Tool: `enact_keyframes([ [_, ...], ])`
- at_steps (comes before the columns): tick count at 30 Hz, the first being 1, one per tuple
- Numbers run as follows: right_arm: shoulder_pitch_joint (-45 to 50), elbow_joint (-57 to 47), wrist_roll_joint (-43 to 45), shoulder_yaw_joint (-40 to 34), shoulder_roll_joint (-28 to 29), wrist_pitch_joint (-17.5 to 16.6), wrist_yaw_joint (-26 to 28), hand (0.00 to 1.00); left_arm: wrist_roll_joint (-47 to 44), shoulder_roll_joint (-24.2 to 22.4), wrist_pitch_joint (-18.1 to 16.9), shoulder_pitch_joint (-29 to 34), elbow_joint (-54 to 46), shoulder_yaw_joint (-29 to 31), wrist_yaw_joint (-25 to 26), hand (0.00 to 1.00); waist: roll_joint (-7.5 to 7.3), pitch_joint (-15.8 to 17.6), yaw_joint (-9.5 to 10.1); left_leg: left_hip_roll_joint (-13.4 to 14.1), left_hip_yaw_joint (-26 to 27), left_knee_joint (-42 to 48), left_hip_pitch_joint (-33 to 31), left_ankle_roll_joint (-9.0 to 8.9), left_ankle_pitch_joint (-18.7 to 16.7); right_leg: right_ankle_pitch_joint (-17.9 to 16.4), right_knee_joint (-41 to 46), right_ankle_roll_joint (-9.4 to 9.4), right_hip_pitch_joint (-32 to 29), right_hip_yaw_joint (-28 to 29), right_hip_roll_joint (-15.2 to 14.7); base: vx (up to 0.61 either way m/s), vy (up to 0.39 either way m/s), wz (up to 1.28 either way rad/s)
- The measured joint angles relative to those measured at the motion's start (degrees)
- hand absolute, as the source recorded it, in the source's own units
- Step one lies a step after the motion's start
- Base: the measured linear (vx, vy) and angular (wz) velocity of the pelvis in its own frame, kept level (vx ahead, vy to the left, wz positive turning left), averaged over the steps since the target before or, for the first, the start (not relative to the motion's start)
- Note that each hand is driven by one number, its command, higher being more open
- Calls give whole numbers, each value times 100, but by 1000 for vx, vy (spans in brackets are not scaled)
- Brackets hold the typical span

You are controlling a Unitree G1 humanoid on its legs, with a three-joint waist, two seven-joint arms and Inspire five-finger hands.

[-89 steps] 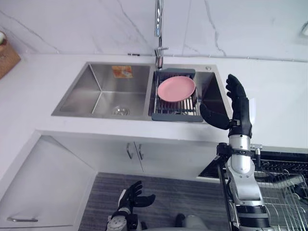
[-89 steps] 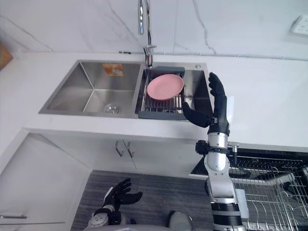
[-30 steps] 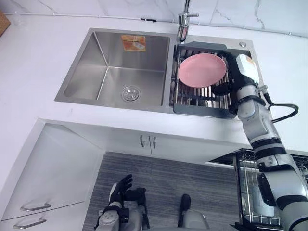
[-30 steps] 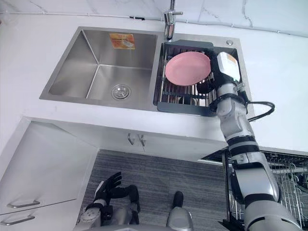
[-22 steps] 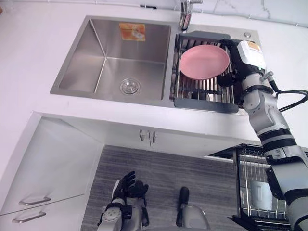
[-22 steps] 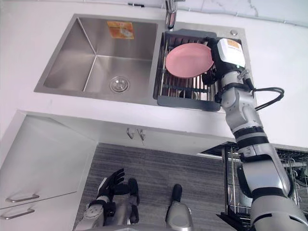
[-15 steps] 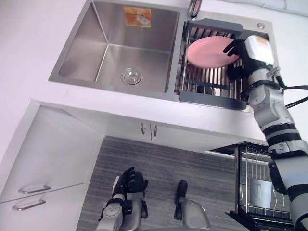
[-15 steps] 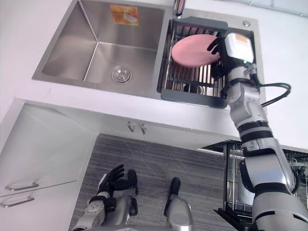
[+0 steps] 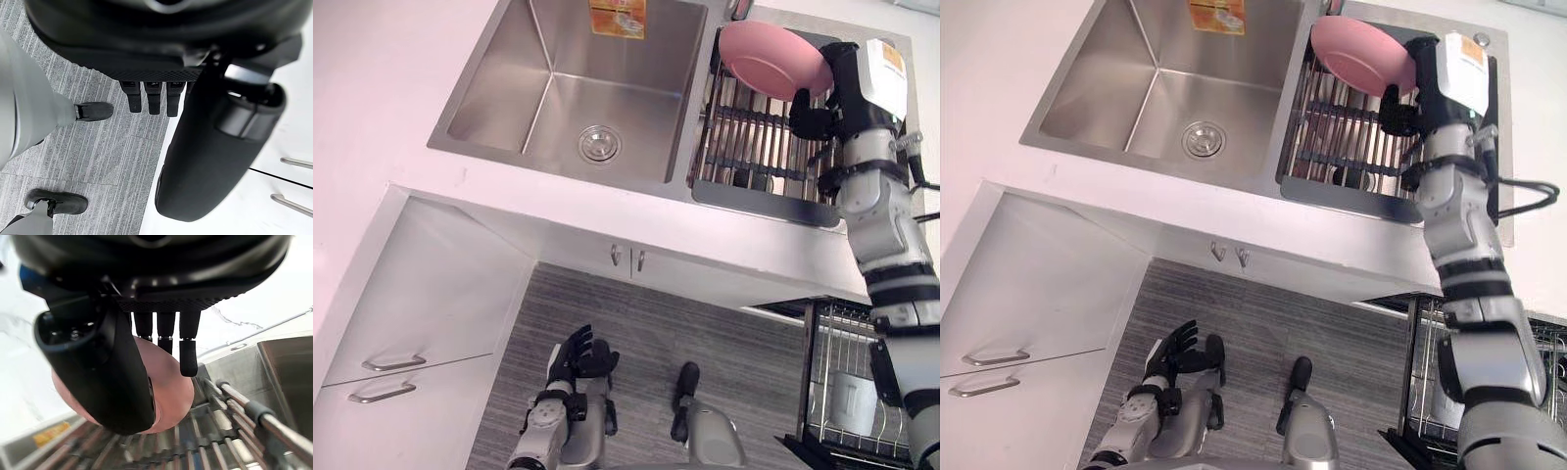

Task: Walk over to the sink, pick up the cup, carry it to the dishwasher, place the cup inside the dishwasher, then close the dishwasher door

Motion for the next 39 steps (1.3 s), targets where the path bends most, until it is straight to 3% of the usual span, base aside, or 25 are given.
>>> enact_keyframes([
  [5, 1161, -1610, -125, -354, 484, -318, -6, 30, 183, 43, 40, 73, 34, 15, -9, 90, -60, -31, -25, 35, 403, -3, 406, -52, -138, -42, 27, 25, 171, 419, 9, 15, 8, -37],
  [7, 1589, -2171, -261, -583, 610, -483, -54, 30, 239, 71, 51, 95, 121, 37, -11, 90, -97, -52, -125, 50, 573, -28, 518, -63, -168, -60, 73, 49, 173, 568, 18, -5, 1, -49],
  [13, 3113, -3257, -350, -1745, 1103, -596, -229, 30, 330, 205, 106, 373, 438, 43, -15, 90, -551, -401, -458, 127, 1359, -3, 1063, -171, -419, -73, 128, 83, 208, 1365, 140, 49, 1, -64],
  [16, 3551, -3411, -454, -2011, 1223, -609, -303, 30, 331, 194, 117, 451, 557, 42, -12, 90, -579, -551, -633, 155, 1742, -3, 1319, -218, -552, -70, 157, 88, 225, 1746, 193, 54, 16, -83],
  [23, 4524, -3197, -546, -2355, 1619, -463, -372, 30, 333, -20, 104, 573, 690, 25, -2, 90, -318, -825, -1032, 137, 2900, 209, 1638, -290, -967, 26, 242, 197, -81, 2920, 352, 13, 19, -83],
  [29, 4637, -2137, -530, -2405, 1651, -214, -359, 30, 331, -129, 33, 521, 672, 7, -2, 90, -39, -639, -1247, 218, 3124, 978, 1271, -246, -1429, 76, 295, 265, -367, 3210, 273, -20, -6, -24],
  [35, 4189, -900, -476, -2403, 1444, 43, -348, 30, 320, -129, 16, 357, 631, 37, 39, 90, 291, -133, -1241, 393, 3081, 1763, 582, -115, -1735, 179, 258, 273, -760, 3220, 210, -32, 7, 3],
  [39, 3827, -310, -281, -2388, 1438, 102, -348, 30, 312, -125, -14, 186, 597, 50, 110, 90, 298, 132, -1171, 533, 3075, 2112, 210, -43, -1848, 295, 265, 303, -984, 3228, 233, -8, 0, 0],
])
